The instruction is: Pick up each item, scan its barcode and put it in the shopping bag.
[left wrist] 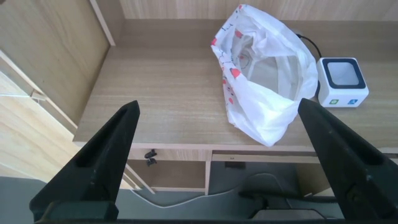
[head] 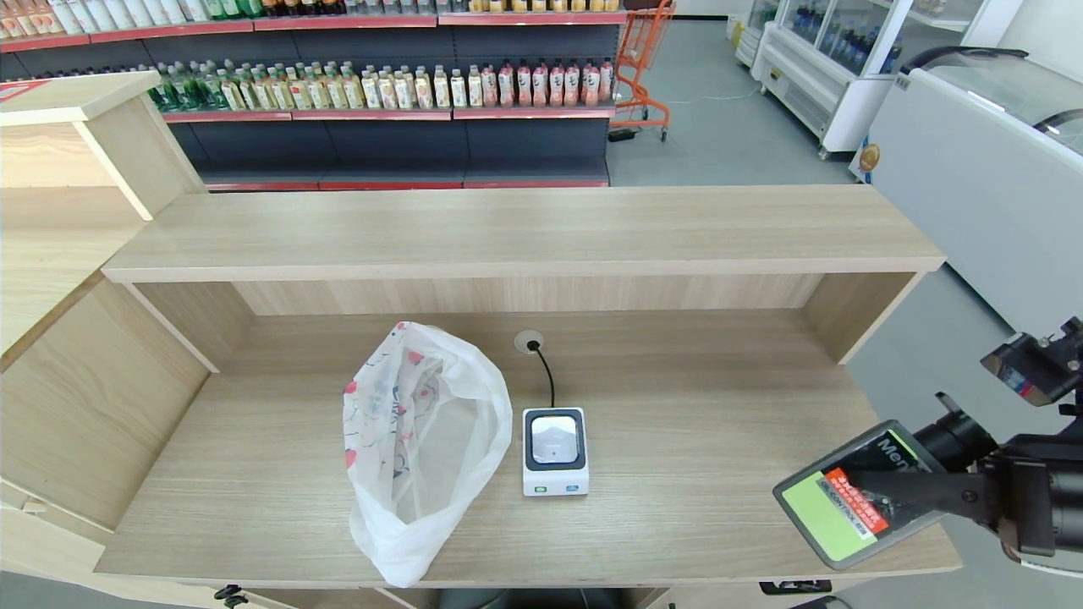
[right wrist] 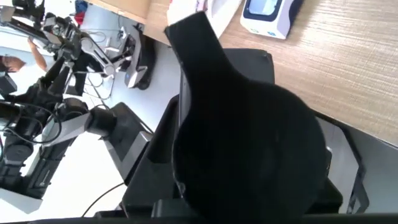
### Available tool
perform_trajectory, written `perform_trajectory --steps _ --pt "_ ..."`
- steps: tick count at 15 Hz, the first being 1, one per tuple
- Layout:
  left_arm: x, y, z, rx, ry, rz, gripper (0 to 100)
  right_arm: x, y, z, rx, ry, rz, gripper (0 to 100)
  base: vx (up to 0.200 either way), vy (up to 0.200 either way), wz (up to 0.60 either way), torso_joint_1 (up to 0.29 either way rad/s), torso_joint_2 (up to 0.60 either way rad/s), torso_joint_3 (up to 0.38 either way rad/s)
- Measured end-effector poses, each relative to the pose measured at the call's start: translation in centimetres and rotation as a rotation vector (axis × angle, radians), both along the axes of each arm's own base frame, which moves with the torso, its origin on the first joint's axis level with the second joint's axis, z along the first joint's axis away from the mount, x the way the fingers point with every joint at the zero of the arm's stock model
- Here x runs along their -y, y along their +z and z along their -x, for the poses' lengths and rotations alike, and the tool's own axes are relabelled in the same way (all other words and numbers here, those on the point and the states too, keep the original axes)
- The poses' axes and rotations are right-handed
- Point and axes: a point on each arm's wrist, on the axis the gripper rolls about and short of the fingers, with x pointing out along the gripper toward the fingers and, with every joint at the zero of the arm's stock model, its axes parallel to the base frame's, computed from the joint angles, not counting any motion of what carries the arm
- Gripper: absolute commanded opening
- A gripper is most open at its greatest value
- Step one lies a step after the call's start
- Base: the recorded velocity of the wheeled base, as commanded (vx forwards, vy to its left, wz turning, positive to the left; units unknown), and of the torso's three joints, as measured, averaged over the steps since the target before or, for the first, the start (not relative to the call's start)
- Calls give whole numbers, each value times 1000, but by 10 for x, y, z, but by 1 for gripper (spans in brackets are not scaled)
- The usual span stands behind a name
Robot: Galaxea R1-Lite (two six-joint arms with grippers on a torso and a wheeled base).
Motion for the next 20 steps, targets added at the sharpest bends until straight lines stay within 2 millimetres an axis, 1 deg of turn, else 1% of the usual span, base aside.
perform_trajectory --steps 4,7,9,10,13,16,17,20 --pt "0 0 0 1 0 1 100 1 -2 5 -2 -33 18 0 0 200 0 2 -2 -2" --pt "0 0 0 0 0 1 100 1 1 1 -2 -68 29 0 0 200 0 11 7 -1" --pt "0 0 0 0 0 1 100 2 2 -5 -5 -103 49 0 0 200 0 -7 -5 2" --pt "0 0 0 0 0 0 100 3 2 -11 -2 -127 65 0 0 200 0 2 7 2" --pt "0 0 0 1 0 1 100 4 -5 -30 7 -195 128 0 0 0 0 0 0 0" --pt "0 0 0 0 0 1 100 3 -18 -65 8 -225 216 0 0 0 0 0 0 0" --pt "0 0 0 0 0 1 100 1 -23 -77 0 -228 241 0 0 0 0 0 0 0" --pt "0 0 0 0 0 2 100 -12 -43 -101 -20 -222 293 0 0 0 0 0 0 0"
